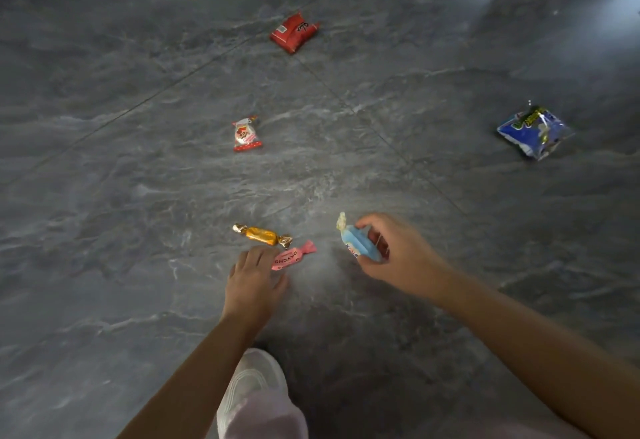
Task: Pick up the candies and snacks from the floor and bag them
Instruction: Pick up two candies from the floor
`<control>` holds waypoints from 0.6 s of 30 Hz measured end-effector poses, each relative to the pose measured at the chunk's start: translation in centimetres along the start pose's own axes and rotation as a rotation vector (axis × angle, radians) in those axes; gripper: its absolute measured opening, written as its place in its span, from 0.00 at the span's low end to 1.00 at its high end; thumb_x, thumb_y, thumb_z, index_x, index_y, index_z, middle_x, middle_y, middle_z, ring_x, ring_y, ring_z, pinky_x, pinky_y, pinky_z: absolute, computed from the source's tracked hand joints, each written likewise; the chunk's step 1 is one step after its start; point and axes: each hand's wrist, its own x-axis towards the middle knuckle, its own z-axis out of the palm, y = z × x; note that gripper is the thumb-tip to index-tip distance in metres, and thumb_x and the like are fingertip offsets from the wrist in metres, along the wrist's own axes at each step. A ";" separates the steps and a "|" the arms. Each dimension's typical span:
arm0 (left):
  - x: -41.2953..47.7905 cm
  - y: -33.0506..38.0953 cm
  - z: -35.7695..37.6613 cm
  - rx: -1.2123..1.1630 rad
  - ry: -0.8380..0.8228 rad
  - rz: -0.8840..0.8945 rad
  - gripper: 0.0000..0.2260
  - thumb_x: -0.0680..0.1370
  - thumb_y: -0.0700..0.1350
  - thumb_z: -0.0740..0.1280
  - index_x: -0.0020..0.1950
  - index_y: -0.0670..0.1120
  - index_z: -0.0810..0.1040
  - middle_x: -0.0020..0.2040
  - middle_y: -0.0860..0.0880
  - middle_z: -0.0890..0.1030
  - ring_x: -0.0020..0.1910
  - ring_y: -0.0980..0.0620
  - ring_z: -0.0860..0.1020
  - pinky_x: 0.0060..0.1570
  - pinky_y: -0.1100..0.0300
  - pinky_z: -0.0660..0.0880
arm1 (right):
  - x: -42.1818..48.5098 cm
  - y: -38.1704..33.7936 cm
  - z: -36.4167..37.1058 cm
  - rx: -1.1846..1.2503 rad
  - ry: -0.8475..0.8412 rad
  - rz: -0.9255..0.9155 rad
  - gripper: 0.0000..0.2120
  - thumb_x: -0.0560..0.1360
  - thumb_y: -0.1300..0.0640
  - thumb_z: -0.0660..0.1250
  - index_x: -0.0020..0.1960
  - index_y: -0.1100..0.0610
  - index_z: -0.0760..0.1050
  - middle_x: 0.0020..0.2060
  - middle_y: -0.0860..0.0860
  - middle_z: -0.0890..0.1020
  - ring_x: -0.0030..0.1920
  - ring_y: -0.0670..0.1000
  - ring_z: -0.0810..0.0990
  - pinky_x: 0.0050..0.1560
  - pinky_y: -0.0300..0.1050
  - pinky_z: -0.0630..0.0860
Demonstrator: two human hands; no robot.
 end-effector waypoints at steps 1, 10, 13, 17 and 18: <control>0.3 0.1 0.5 0.007 -0.011 0.000 0.16 0.67 0.47 0.67 0.52 0.42 0.78 0.46 0.41 0.80 0.44 0.38 0.78 0.42 0.45 0.75 | -0.4 0.6 -0.1 -0.003 0.004 0.018 0.18 0.66 0.61 0.71 0.53 0.56 0.72 0.44 0.52 0.77 0.38 0.47 0.74 0.38 0.37 0.70; 1.4 1.4 2.7 0.087 -0.030 -0.038 0.16 0.68 0.40 0.73 0.54 0.39 0.77 0.51 0.38 0.78 0.48 0.36 0.75 0.46 0.43 0.72 | -1.4 2.9 -0.5 0.036 0.032 0.125 0.19 0.67 0.61 0.71 0.55 0.55 0.71 0.41 0.48 0.74 0.36 0.40 0.72 0.35 0.25 0.66; 0.6 1.3 3.1 0.043 -0.071 -0.100 0.15 0.72 0.41 0.69 0.57 0.40 0.75 0.55 0.40 0.76 0.53 0.39 0.73 0.51 0.46 0.68 | -1.2 2.2 0.2 0.051 -0.011 0.098 0.18 0.67 0.61 0.71 0.54 0.55 0.71 0.42 0.50 0.75 0.37 0.42 0.72 0.36 0.30 0.68; -1.1 1.3 2.1 -0.123 0.023 -0.147 0.11 0.69 0.41 0.70 0.50 0.40 0.78 0.46 0.40 0.78 0.46 0.39 0.75 0.44 0.46 0.71 | -0.8 2.0 1.1 0.069 -0.029 0.089 0.18 0.68 0.60 0.70 0.56 0.55 0.71 0.43 0.50 0.75 0.38 0.43 0.73 0.38 0.32 0.68; -1.6 1.4 1.4 -0.170 0.068 -0.155 0.11 0.68 0.42 0.69 0.49 0.40 0.78 0.45 0.41 0.78 0.44 0.39 0.75 0.43 0.47 0.72 | -0.5 2.1 1.5 0.076 -0.023 0.100 0.18 0.68 0.60 0.70 0.56 0.55 0.70 0.43 0.50 0.75 0.38 0.43 0.73 0.38 0.32 0.68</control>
